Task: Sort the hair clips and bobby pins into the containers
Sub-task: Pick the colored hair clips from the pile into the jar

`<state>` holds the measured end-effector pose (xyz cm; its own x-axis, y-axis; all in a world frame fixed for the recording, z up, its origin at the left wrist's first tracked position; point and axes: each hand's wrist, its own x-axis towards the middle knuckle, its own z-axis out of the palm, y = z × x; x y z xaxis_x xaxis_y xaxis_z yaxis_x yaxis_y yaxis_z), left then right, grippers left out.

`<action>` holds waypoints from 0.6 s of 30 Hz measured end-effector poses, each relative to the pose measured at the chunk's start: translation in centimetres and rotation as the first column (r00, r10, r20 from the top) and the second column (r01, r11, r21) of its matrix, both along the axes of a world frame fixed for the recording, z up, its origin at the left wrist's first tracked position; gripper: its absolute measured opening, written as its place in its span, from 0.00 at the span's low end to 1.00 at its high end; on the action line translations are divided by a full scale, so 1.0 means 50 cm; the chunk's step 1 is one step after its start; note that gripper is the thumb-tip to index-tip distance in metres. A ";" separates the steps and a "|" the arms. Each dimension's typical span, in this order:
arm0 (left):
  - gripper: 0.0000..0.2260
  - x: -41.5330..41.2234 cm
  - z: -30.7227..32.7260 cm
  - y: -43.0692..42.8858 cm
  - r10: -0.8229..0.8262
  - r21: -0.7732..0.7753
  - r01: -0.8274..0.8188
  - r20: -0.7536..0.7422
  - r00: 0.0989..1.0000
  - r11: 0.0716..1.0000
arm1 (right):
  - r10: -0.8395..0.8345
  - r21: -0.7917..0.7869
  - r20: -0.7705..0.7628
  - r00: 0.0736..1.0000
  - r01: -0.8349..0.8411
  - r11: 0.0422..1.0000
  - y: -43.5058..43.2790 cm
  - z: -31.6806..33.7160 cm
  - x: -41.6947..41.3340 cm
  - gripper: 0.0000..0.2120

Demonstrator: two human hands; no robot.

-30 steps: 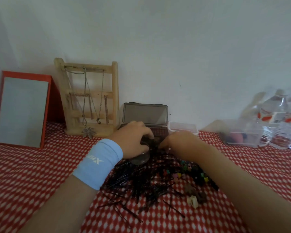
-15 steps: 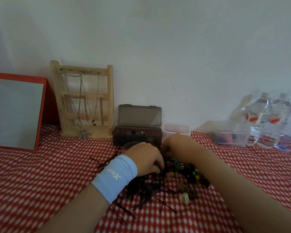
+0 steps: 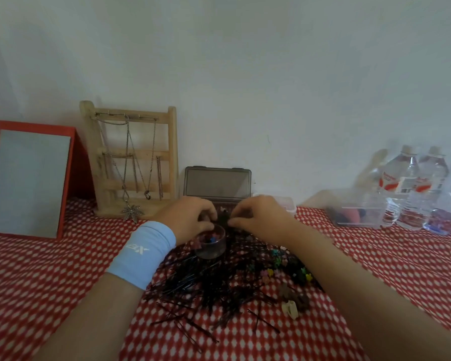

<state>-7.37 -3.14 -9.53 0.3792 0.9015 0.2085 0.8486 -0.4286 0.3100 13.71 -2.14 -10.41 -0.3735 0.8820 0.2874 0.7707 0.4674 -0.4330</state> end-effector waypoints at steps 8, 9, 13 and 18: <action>0.08 -0.014 -0.018 0.014 0.007 -0.025 -0.007 0.001 1.000 1.000 | -0.039 -0.013 0.233 0.972 0.043 0.999 0.010 0.016 0.002 0.09; 0.07 -0.011 -0.018 0.013 -0.005 -0.005 0.005 -0.012 1.000 1.000 | -0.051 -0.013 0.330 0.943 0.059 0.998 0.011 0.009 0.008 0.11; 0.06 0.020 -0.018 0.002 -0.084 0.052 0.085 -0.004 0.996 0.995 | -0.050 0.013 0.519 0.853 0.050 0.999 0.011 -0.034 0.024 0.18; 0.08 0.071 -0.037 -0.013 -0.214 0.090 0.219 -0.062 0.975 0.972 | -0.074 0.030 0.609 0.789 0.070 0.997 0.013 -0.044 0.037 0.16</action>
<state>-3.81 -3.81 -11.40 0.5754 0.7737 0.2650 0.7462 -0.6293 0.2173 15.58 -1.47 -12.63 -0.4082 0.9125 0.0265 0.9053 0.4009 0.1405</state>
